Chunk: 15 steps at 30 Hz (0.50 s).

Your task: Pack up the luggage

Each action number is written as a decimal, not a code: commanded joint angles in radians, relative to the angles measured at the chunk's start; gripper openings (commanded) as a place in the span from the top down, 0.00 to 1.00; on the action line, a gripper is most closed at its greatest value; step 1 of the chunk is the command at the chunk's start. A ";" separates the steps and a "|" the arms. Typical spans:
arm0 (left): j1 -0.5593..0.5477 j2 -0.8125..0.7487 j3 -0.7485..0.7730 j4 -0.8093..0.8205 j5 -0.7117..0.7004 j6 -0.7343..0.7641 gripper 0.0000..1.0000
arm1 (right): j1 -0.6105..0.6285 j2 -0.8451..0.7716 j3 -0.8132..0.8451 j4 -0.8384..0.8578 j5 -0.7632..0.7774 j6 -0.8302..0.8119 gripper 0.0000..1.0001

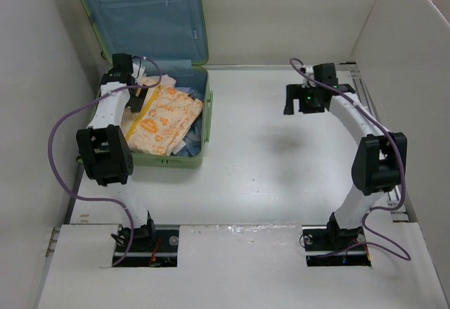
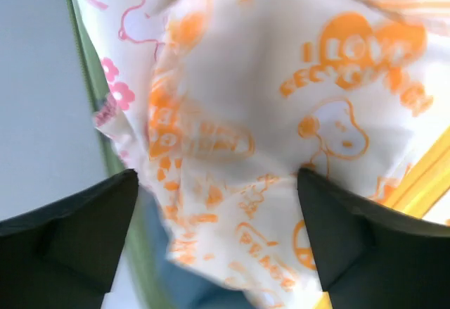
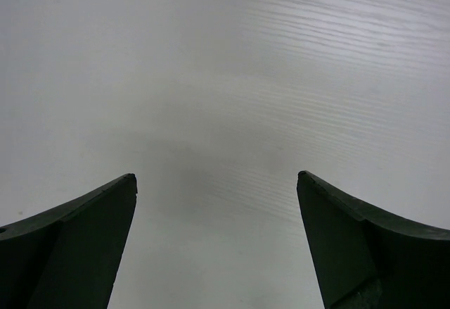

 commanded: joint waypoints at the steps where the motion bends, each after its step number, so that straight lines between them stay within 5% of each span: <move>1: 0.067 0.031 0.119 -0.075 0.067 -0.247 0.00 | 0.182 -0.068 0.070 0.079 0.071 0.120 0.00; 3: 0.131 0.059 0.292 -0.221 0.194 -0.353 0.00 | 0.264 -0.056 0.125 0.106 0.150 0.171 0.00; 6: 0.222 0.048 0.371 -0.254 0.191 -0.470 0.00 | 0.411 -0.006 0.238 0.167 0.305 0.260 0.00; 11: 0.210 -0.169 0.056 0.034 0.066 -0.396 0.00 | 0.615 0.140 0.366 0.311 0.467 0.317 0.00; 15: 0.210 -0.129 -0.075 0.134 0.006 -0.326 0.01 | 0.703 0.319 0.530 0.291 0.540 0.317 0.00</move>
